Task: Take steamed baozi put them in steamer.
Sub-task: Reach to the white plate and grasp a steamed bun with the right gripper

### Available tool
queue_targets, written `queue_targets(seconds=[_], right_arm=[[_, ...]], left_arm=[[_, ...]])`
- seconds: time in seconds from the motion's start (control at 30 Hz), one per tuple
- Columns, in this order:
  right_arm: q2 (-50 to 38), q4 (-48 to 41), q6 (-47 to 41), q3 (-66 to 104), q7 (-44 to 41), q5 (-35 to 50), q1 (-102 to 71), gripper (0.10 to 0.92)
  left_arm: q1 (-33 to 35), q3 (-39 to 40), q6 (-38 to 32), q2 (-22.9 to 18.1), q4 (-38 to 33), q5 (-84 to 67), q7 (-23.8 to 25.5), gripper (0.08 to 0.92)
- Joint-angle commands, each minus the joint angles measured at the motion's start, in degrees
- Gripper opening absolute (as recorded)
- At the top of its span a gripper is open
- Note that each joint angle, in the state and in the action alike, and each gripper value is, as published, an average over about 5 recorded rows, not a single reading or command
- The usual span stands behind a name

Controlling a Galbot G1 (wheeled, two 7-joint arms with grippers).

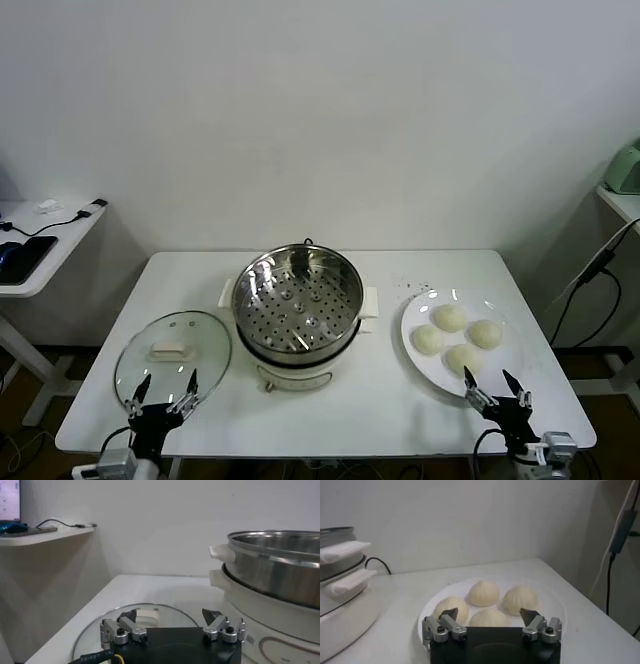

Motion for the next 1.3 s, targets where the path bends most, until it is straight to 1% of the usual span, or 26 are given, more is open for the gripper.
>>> queue_targets(seconds=[0.03, 0.2, 0.27, 0.33, 0.43, 0.53, 0.63, 0.73, 0.83, 1.0, 1.13, 1.23, 1.3], right_arm=[[-0.97, 0.68, -2.6, 0.12, -0.73, -1.68, 1.44, 0.823], [-7.55, -0.5, -9.74, -0.52, -0.34, -1.61, 12.4, 0.823], [-11.74, -3.33, -11.7, -2.08, -1.6, -0.75, 19.34, 0.823], [-16.45, -7.63, -11.99, -5.07, -5.22, -1.52, 25.94, 0.823], [-24.4, -15.24, -11.25, -12.0, -13.99, -4.88, 36.24, 0.823], [-32.42, -22.24, -9.69, -21.58, -26.09, -7.93, 46.4, 0.823], [-39.01, -27.94, -6.21, -33.68, -39.12, -10.69, 57.59, 0.823], [-42.6, -32.28, -0.42, -49.38, -51.67, -11.94, 71.85, 0.823], [-43.0, -37.12, 6.01, -69.35, -62.94, -13.7, 90.07, 0.823], [-37.06, -47.51, 12.36, -98.98, -72.9, -17.55, 117.9, 0.823], [-30.16, -53.81, 13.88, -115.94, -76.76, -18.52, 130.82, 0.823], [-25.6, -55.83, 12.97, -121.88, -76.59, -17.35, 134.09, 0.823], [-23.27, -55.73, 10.73, -123.66, -75.04, -15.33, 133.44, 0.823]], left_arm=[[0.05, 0.06, 0.08, 0.1, -0.17, -0.07, 0.03, 0.823], [-0.2, 0.41, 0.15, 0.53, -0.55, -0.38, 0.08, 0.823], [-0.52, 0.48, 0.18, 0.72, -0.48, -0.66, 0.09, 0.823], [-0.77, 0.51, 0.18, 0.94, -0.44, -0.99, 0.1, 0.823], [-0.99, 0.48, 0.14, 1.41, -0.51, -1.66, 0.14, 0.823], [-1.32, 0.34, 0.06, 1.84, -0.46, -2.2, 0.17, 0.823], [-1.63, 0.29, -0.04, 2.02, -0.39, -2.4, 0.22, 0.823], [-1.82, 0.51, -0.14, 2.0, -0.35, -2.4, 0.28, 0.823], [-2.08, 0.87, -0.25, 1.87, -0.08, -2.23, 0.36, 0.823], [-2.18, 1.08, -0.39, 2.0, 0.18, -2.12, 0.5, 0.823], [-2.28, 0.87, -0.52, 2.35, 0.43, -2.22, 0.58, 0.823], [-2.4, 0.77, -0.64, 2.58, 0.72, -2.32, 0.59, 0.823], [-2.5, 0.77, -0.66, 2.6, 0.81, -2.34, 0.6, 0.823]])
